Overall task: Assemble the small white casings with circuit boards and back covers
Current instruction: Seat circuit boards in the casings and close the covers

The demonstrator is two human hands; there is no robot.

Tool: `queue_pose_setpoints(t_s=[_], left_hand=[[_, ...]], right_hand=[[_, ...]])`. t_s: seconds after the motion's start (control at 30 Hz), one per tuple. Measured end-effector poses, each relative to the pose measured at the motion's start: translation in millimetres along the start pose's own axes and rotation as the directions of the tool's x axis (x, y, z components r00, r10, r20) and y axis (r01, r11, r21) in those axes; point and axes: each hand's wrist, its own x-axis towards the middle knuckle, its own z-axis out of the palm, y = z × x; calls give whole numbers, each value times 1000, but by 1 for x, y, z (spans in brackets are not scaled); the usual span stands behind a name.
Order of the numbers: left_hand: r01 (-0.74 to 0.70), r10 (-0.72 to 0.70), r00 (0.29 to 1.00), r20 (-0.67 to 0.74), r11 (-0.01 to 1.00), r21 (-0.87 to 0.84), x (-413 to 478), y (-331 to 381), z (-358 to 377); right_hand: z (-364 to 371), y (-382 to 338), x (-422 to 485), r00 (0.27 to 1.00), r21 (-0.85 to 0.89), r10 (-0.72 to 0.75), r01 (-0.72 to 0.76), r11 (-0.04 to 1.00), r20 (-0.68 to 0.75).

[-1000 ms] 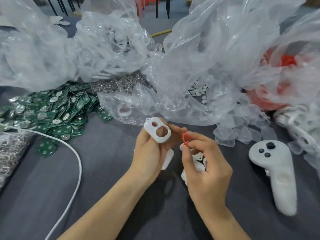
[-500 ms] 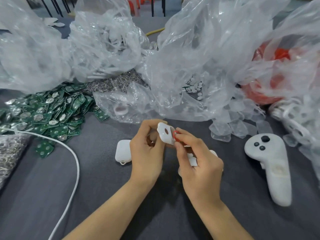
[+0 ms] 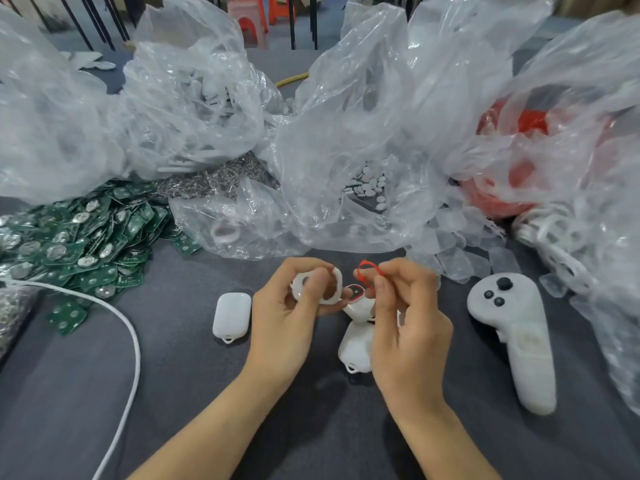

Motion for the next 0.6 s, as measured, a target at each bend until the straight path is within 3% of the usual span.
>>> queue_pose_setpoints(t_s=[0.2,0.37,0.6], left_hand=[[21,-22,991,134,1000,8,-2,4,4],[37,-42,993,114,998,44,0,5,4],[52,-53,991,126,999,17,0,2,2]], right_hand=[[-2,3,0,996,3,89,-89,996,-4],[-3,2,1,987,31,133,-136,990,89],[-9,7,6,994,-157,-1,18,987,108]])
